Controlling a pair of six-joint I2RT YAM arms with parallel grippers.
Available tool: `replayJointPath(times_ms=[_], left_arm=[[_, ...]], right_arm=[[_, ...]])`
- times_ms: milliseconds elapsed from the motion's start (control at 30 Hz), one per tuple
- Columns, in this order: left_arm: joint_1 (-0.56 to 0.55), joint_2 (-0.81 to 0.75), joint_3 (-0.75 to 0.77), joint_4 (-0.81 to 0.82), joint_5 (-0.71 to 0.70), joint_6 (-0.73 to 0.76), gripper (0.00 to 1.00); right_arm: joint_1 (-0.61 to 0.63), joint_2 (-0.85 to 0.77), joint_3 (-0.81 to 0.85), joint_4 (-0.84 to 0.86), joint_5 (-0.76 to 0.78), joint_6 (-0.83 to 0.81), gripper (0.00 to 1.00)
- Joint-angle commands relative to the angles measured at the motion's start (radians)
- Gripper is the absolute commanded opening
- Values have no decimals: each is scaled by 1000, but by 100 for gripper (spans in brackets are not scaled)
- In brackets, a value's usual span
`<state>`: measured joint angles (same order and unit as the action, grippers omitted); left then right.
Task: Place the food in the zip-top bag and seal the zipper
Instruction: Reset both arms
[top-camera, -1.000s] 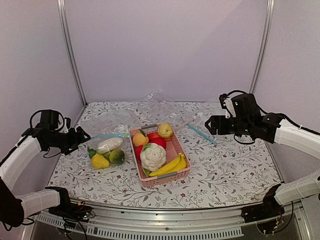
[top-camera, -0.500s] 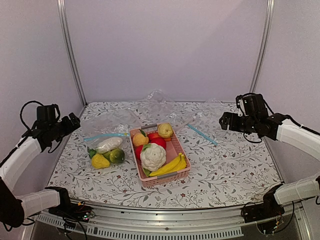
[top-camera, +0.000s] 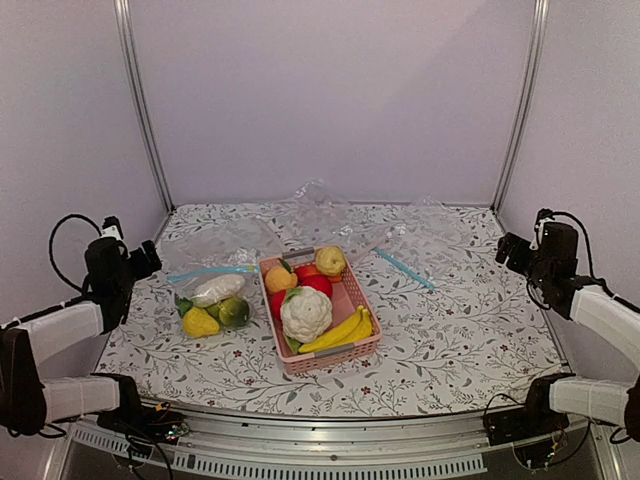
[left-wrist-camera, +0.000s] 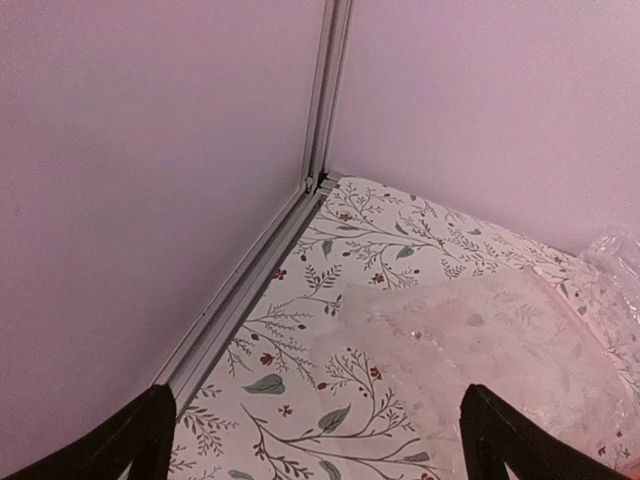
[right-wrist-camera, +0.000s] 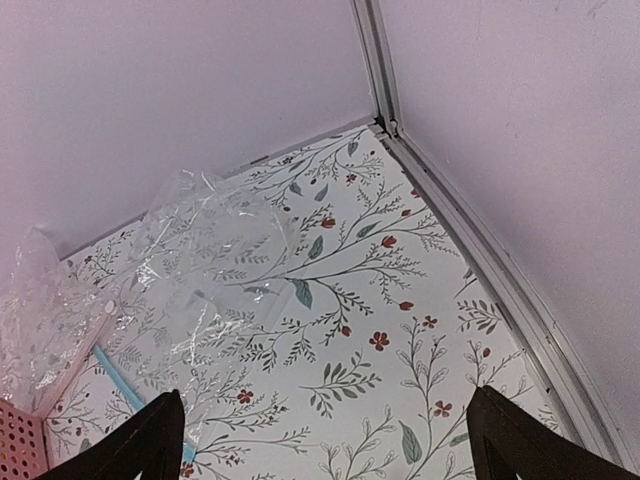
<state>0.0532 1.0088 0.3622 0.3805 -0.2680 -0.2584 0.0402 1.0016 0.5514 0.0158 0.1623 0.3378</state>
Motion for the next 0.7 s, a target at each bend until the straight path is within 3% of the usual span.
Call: replayJointPath(times_ms=[0, 133, 667], left_arm=[[0, 73, -29, 194, -27, 56, 100], [0, 95, -105, 335, -45, 50, 99], [-1, 117, -120, 336, -82, 34, 100]], right_arm=[[-17, -23, -129, 297, 70, -98, 99], [-19, 5, -221, 431, 135, -130, 99], [-19, 10, -241, 459, 152, -142, 99]])
